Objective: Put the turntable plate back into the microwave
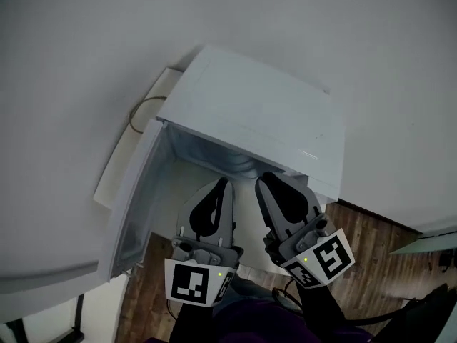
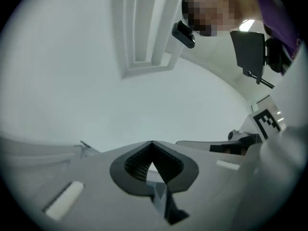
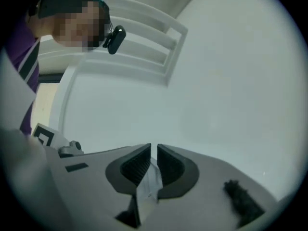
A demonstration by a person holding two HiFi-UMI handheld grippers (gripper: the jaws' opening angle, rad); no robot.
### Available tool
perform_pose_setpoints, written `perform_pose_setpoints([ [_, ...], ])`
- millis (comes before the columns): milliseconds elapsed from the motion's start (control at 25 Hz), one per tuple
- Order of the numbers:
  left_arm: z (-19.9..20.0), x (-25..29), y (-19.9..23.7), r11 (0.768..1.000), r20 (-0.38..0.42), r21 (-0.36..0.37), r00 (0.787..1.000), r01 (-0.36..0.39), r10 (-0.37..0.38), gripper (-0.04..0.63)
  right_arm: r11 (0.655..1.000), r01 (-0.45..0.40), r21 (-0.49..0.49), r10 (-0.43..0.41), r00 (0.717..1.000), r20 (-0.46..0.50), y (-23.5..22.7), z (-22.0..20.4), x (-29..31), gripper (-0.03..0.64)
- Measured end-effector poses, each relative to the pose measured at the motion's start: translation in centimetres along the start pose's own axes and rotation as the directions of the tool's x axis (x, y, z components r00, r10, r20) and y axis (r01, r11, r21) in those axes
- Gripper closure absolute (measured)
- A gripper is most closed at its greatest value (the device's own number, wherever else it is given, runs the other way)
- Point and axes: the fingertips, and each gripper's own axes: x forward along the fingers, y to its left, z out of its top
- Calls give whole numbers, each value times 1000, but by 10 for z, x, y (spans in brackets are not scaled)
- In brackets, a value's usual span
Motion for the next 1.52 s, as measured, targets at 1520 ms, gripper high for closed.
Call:
perform_pose_setpoints([
  [1520,71,33,-88,961,69,260,991,96,-118,592,990,91,-107,-65,972,227,-38,87,-59,606],
])
